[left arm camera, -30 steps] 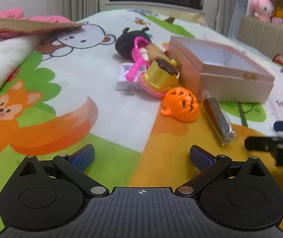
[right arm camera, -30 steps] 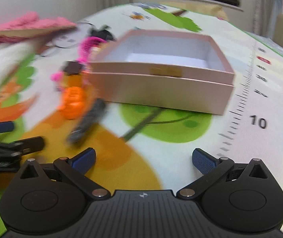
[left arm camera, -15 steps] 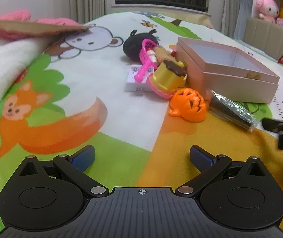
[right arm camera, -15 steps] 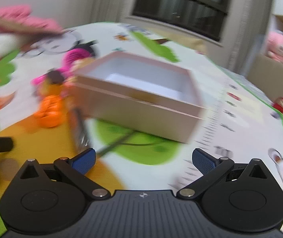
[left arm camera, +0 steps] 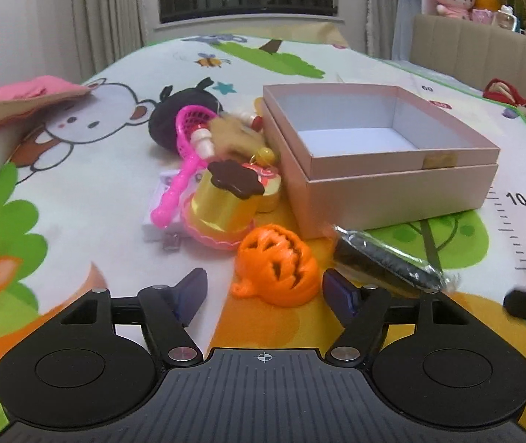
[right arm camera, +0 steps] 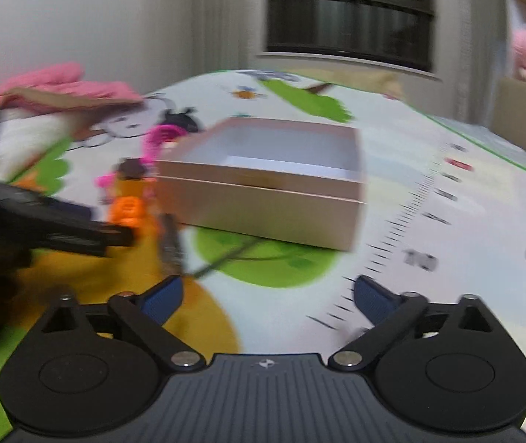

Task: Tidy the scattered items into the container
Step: 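Close the right tool on the bagged black cylinder while the left tool reaches the orange pumpkin, then grasp the orange pumpkin toy with the left tool and lift it while the right tool lifts the bag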

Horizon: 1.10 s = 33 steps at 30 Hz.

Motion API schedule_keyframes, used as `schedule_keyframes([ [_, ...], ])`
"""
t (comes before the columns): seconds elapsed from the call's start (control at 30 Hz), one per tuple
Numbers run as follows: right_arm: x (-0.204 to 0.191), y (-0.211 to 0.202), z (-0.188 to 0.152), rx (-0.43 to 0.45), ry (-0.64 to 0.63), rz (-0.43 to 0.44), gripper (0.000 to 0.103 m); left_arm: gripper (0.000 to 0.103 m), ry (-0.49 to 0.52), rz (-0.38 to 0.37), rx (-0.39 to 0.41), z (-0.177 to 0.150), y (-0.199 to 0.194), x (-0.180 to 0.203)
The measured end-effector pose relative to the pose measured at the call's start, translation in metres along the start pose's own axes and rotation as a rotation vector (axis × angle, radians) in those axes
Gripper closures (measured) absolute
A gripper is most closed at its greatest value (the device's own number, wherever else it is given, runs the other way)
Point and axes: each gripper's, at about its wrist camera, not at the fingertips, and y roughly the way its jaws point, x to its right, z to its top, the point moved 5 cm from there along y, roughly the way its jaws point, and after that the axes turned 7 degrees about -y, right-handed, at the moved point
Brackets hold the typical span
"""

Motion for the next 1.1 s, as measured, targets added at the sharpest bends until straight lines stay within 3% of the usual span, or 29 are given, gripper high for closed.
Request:
schedule_keyframes([
  [0.1,-0.02,0.014,0.008,-0.036,-0.045,0.096,0.032,0.046,0.031,-0.022,0.002,0.002,0.002,0.004],
  [0.17,-0.032,0.026,0.013,-0.051,-0.089,0.127,0.038,0.046,0.044,-0.017,0.007,0.002,-0.001,0.002],
  [0.23,-0.035,0.039,0.015,-0.079,-0.142,0.102,0.039,0.047,0.059,-0.005,0.014,-0.002,-0.009,-0.005],
  [0.3,-0.027,0.048,0.018,-0.09,-0.179,0.027,0.04,0.047,0.056,-0.001,0.006,-0.007,-0.019,-0.015],
  [0.4,-0.002,0.048,0.024,-0.065,-0.203,-0.193,0.04,0.046,0.041,-0.008,-0.008,-0.016,-0.035,-0.033],
  [0.43,0.006,0.045,0.025,-0.054,-0.164,-0.213,0.039,0.046,0.035,-0.009,-0.01,-0.018,-0.037,-0.037],
  [0.5,0.014,0.038,0.027,-0.034,-0.041,-0.126,0.026,0.044,0.018,-0.008,-0.013,-0.02,-0.042,-0.046],
  [0.53,0.013,0.035,0.027,-0.026,0.013,-0.075,0.01,0.044,0.008,-0.003,-0.011,-0.021,-0.043,-0.05],
  [0.57,0.01,0.035,0.027,-0.024,0.061,-0.032,0.002,0.044,-0.003,0.004,-0.008,-0.022,-0.045,-0.054],
  [0.6,0.007,0.037,0.027,-0.031,0.094,-0.023,0.001,0.042,-0.014,0.011,-0.005,-0.023,-0.046,-0.057],
  [0.67,-0.002,0.045,0.028,-0.049,0.14,-0.056,0.001,0.039,-0.037,0.011,0.0,-0.024,-0.05,-0.062],
  [0.73,-0.013,0.056,0.031,-0.066,0.16,-0.086,0.001,0.028,-0.057,-0.01,0.007,-0.026,-0.055,-0.064],
  [0.9,-0.034,0.082,0.041,-0.122,0.142,-0.103,0.001,0.017,-0.078,-0.029,0.025,-0.031,-0.065,-0.067],
  [0.97,-0.037,0.094,0.044,-0.165,0.122,-0.106,0.017,0.014,-0.102,-0.032,0.023,-0.031,-0.065,-0.069],
  [1.1,-0.036,0.087,0.042,-0.159,0.12,-0.076,0.019,0.014,-0.123,-0.007,0.019,-0.027,-0.055,-0.068],
])
